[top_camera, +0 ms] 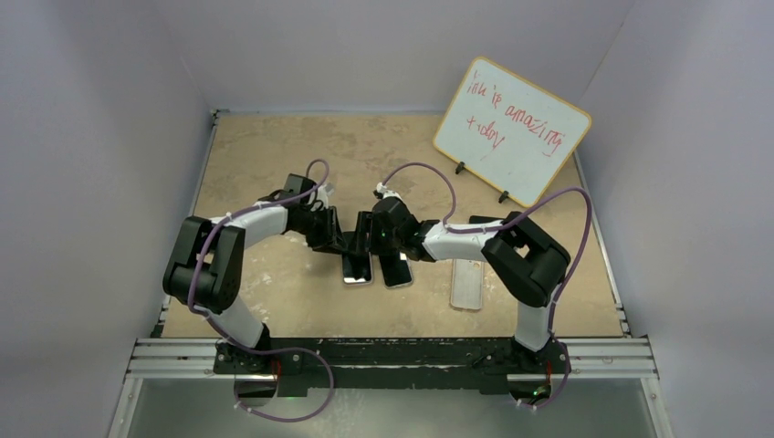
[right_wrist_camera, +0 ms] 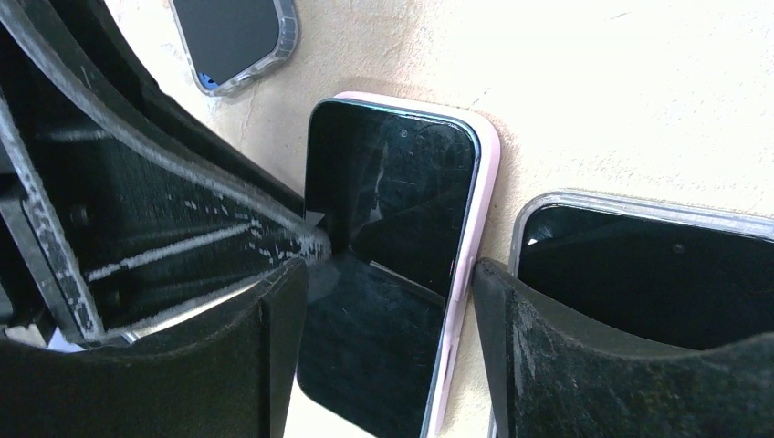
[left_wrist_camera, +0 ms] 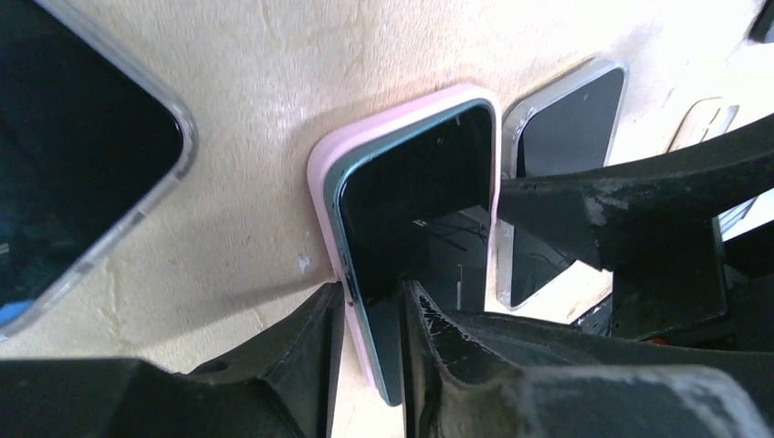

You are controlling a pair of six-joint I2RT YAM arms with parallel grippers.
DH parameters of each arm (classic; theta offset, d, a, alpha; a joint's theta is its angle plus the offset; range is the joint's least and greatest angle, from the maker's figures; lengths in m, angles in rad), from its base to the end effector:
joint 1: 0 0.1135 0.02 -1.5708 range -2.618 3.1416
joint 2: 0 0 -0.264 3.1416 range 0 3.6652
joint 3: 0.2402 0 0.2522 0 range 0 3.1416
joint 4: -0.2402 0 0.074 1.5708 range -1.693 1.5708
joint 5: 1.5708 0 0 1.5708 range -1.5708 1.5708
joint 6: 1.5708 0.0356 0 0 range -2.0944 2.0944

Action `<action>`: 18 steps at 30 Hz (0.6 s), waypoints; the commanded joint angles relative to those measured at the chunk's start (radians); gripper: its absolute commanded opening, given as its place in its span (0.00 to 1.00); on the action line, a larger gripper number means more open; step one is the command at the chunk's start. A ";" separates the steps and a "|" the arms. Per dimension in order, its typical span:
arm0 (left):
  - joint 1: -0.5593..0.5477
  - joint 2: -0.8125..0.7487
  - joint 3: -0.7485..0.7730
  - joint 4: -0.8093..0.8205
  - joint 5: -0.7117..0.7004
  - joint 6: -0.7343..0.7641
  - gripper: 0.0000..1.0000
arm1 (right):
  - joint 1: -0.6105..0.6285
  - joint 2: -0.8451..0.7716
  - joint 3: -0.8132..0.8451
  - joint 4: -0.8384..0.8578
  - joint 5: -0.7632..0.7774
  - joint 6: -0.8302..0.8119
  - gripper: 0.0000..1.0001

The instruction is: Put the phone into the phone case

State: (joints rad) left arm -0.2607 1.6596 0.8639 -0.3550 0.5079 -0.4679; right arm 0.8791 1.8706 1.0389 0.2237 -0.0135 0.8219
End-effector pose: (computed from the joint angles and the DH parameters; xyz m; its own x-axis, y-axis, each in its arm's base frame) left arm 0.2859 -0.0942 0.1475 -0.9754 -0.1476 -0.1637 -0.0258 0.8140 -0.5803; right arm 0.2530 0.3063 0.1625 -0.8173 0.1614 -0.5532 -0.2622 0.7506 0.6064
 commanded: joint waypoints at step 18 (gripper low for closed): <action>0.016 -0.050 -0.047 -0.062 0.009 -0.024 0.15 | 0.011 -0.051 -0.010 -0.070 0.016 0.050 0.73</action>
State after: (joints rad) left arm -0.2554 1.6062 0.8188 -0.4301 0.5041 -0.4877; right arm 0.8833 1.8168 0.9958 0.2089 -0.0097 0.8551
